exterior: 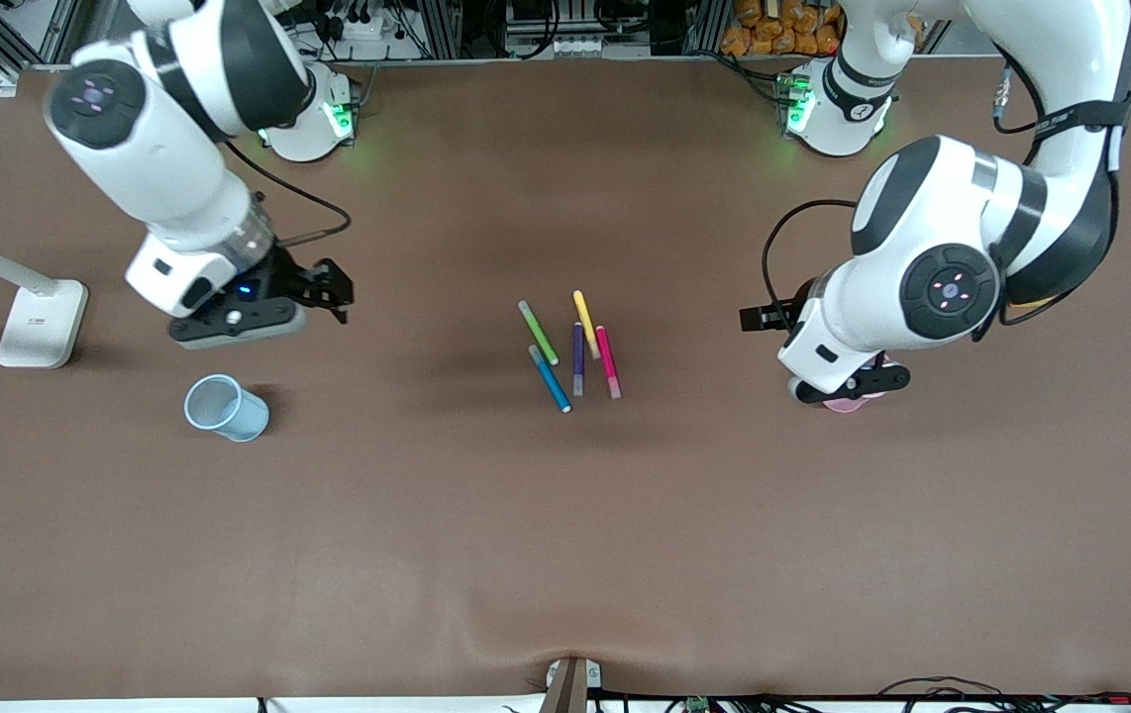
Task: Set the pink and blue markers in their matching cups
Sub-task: 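Move the left gripper and the right gripper toward the marker cluster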
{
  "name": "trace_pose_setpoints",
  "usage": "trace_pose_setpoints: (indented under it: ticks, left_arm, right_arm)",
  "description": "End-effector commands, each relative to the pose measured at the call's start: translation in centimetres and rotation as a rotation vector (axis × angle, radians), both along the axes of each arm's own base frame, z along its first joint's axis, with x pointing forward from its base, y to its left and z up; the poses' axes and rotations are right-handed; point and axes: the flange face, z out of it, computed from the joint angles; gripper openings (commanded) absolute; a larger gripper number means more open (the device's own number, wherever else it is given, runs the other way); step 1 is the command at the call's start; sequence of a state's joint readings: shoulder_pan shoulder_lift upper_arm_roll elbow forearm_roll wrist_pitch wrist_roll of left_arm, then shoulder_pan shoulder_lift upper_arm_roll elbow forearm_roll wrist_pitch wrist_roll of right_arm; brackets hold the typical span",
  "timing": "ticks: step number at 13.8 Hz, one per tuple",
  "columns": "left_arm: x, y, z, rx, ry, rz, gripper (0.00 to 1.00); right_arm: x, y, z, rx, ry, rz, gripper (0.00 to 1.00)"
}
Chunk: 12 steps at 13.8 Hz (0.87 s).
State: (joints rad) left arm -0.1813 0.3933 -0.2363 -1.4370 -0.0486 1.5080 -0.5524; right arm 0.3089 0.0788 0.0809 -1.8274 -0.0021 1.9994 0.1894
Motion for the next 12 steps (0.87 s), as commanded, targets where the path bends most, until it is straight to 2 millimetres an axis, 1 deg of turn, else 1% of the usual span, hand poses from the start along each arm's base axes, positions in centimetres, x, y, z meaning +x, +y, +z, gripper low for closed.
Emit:
trace_pose_setpoints:
  ticks: [1,3,4,5,6,7,8,9,10,12]
  left_arm:
    - [-0.1,-0.6,-0.3,-0.006,0.017,-0.01,1.0]
    - [0.2,-1.3,-1.5,-0.021,0.022,-0.015,1.0]
    - [0.3,-2.2,-2.6,-0.028,0.027,-0.033,1.0]
    - [0.1,-3.4,-4.8,-0.032,0.058,-0.069,1.0]
    - [-0.7,-5.5,-6.4,-0.029,0.08,-0.096,1.0]
    - [-1.5,-7.2,-7.8,-0.013,0.1,-0.116,1.0]
    - [-2.1,-8.3,-8.6,-0.002,0.11,-0.135,1.0]
    - [-2.2,-8.5,-9.3,0.0,0.121,-0.137,1.0]
    - [-2.2,-8.6,-9.6,-0.007,0.128,-0.133,1.0]
    - [-2.5,-9.3,-11.3,-0.059,0.19,-0.107,1.0]
  right_arm:
    - [-0.5,3.4,-0.9,0.003,0.001,0.036,1.0]
    - [-0.7,6.1,-3.2,0.005,0.004,0.077,1.0]
    - [-0.8,6.9,-4.4,-0.001,0.019,0.089,1.0]
    - [-1.1,7.7,-5.2,-0.005,0.029,0.106,1.0]
    - [-1.0,8.2,-5.9,-0.007,0.035,0.112,1.0]
    - [-1.0,8.9,-6.0,0.002,0.018,0.123,1.0]
    - [-0.8,9.7,-7.0,0.011,0.008,0.128,1.0]
    - [-0.4,10.2,-7.9,0.019,-0.005,0.13,1.0]
    - [0.1,10.4,-9.1,0.022,-0.012,0.137,1.0]
    - [0.7,10.9,-11.8,0.019,0.007,0.134,1.0]
